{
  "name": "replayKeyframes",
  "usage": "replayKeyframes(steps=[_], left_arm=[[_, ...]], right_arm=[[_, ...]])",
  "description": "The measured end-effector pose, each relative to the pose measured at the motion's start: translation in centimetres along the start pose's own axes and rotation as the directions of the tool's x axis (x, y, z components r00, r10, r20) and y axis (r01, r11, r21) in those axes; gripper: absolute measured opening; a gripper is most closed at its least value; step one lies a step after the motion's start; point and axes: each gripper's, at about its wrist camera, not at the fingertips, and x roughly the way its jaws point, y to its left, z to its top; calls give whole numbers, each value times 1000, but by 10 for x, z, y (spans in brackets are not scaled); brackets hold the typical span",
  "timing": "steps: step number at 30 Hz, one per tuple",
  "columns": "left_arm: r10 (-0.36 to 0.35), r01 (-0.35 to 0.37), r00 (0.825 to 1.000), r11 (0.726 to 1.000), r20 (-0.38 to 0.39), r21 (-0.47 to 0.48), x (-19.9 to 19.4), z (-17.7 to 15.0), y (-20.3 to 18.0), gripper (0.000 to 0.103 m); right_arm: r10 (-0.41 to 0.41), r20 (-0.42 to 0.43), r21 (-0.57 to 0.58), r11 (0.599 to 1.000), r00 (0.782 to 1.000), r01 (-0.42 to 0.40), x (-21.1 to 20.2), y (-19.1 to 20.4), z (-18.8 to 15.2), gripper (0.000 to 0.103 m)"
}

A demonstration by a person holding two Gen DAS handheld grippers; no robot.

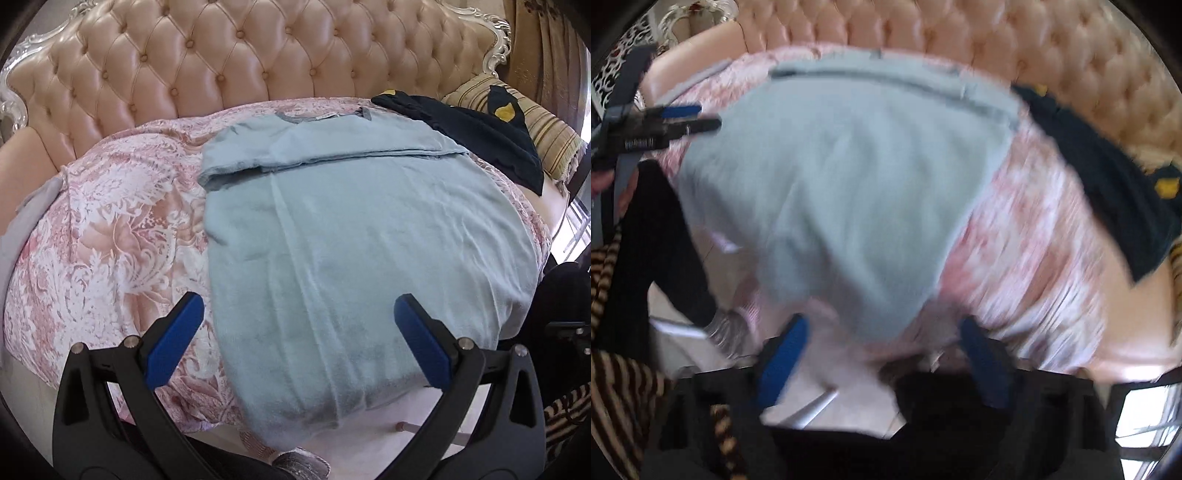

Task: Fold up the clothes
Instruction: 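Close the right gripper on the shirt hem at the bedspread edge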

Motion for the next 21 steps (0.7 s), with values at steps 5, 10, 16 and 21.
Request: replayKeyframes(steps=[5,10,16,21], left_arm=[[12,-12,1000,1000,-20,-2,5,-1,1,103],[12,-13,999,999,-38,-29,9,-3,7,103],[12,-15,998,999,-61,-42,16,-7,11,103],[20,-22,999,999,-50,-37,12,-6,10,103]], right_arm=[[55,-76,32,998,996,-53,19,-9,2,49],[102,-138,58,994,985,-95,37,-19,9,40],[124,-164,56,992,979,-116,48,-21,15,39],[130,-169,43,991,977,-124,53,-19,19,39]])
